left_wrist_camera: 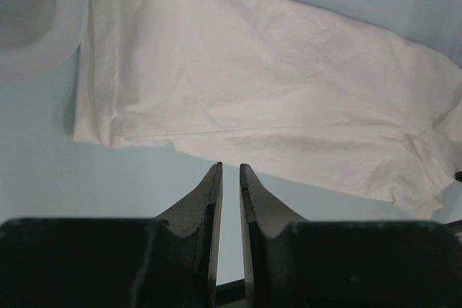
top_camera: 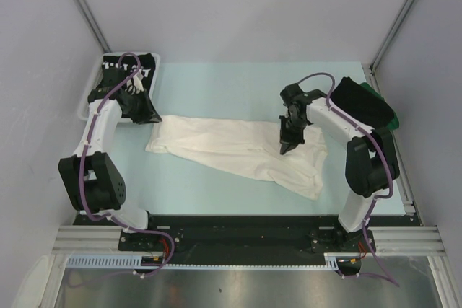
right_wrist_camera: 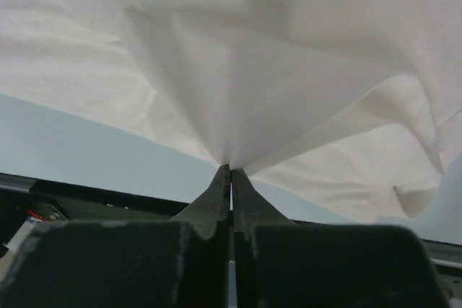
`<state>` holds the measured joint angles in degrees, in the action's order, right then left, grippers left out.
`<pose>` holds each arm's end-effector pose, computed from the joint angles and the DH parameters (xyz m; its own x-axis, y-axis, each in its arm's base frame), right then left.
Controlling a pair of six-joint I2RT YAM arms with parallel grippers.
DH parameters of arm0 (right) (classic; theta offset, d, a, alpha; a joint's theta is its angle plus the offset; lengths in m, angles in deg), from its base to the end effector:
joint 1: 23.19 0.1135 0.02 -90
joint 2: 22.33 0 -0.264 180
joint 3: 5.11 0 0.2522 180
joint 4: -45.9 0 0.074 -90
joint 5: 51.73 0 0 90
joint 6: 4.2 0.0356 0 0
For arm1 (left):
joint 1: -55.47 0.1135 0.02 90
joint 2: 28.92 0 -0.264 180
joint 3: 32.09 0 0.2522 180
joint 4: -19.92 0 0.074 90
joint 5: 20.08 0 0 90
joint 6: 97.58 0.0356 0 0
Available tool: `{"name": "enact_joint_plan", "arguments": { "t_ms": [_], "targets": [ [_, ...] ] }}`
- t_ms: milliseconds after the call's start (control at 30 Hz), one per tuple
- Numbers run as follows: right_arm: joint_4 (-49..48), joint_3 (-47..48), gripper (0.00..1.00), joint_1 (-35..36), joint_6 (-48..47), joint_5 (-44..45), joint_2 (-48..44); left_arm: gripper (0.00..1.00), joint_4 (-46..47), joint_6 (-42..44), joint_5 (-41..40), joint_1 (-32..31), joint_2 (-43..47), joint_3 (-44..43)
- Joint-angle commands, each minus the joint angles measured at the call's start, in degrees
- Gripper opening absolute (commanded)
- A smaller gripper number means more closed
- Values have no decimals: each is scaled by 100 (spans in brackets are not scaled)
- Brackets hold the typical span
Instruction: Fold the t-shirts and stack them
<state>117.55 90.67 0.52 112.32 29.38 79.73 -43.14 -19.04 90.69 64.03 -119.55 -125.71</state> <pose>0.3170 0.1452 0.2373 -0.9917 0.0463 -0.1196 0.0178 0.9734 0.2286 0.3265 0.0364 0.2977 -0.8470 -0.3154 -0.4279 -0.1352 0.9063 -0.4003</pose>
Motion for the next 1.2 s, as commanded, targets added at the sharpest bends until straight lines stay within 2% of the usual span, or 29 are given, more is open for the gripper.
{"name": "enact_joint_plan", "arguments": {
  "t_ms": [0,333,767,1167],
  "targets": [
    [241,-317,0,108,90,-376,-116,20,122,92,199,41,318,40],
    [285,-520,0,460,292,-912,-142,20,157,92,225,41,379,137],
    [-489,-511,0,706,977,-1563,217,20,149,92,243,41,309,75],
    [-392,-520,0,1066,916,-1467,710,20,105,92,278,41,265,5]
  ]
}}
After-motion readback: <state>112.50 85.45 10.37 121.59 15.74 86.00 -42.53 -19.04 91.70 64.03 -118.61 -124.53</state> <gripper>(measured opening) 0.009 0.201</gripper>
